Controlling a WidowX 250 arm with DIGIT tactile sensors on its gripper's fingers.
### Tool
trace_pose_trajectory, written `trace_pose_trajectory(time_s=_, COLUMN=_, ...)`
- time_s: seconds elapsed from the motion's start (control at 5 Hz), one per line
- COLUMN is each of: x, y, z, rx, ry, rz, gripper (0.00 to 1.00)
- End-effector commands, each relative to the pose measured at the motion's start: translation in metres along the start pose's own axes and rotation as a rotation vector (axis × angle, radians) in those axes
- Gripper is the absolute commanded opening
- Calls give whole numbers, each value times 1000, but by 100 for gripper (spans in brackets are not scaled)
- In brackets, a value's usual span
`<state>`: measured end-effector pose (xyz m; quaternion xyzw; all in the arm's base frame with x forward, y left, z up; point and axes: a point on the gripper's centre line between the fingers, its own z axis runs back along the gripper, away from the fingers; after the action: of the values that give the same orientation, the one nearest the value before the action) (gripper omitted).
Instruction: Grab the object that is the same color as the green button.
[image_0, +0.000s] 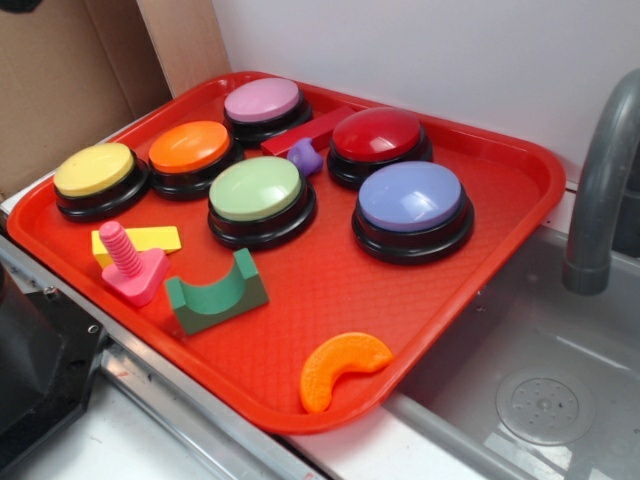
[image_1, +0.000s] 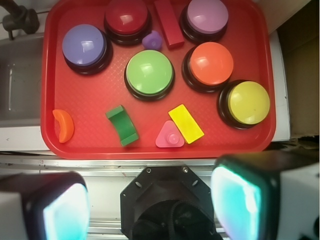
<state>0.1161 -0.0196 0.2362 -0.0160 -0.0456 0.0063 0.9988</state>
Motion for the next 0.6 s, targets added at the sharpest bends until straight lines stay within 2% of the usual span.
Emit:
trace_pose_trajectory(time_s=0.0, x=0, y=0, z=0, rx=0, ry=0, rz=0, gripper=100)
trace_pose_trajectory(time_s=0.2, x=10, y=3, z=-31, rx=28, ry=-53, rz=-74, gripper=100)
trace_pose_trajectory(time_s=0.4, x=15, y=-8, z=-61, rx=109, ry=-87, rz=-91, gripper=100)
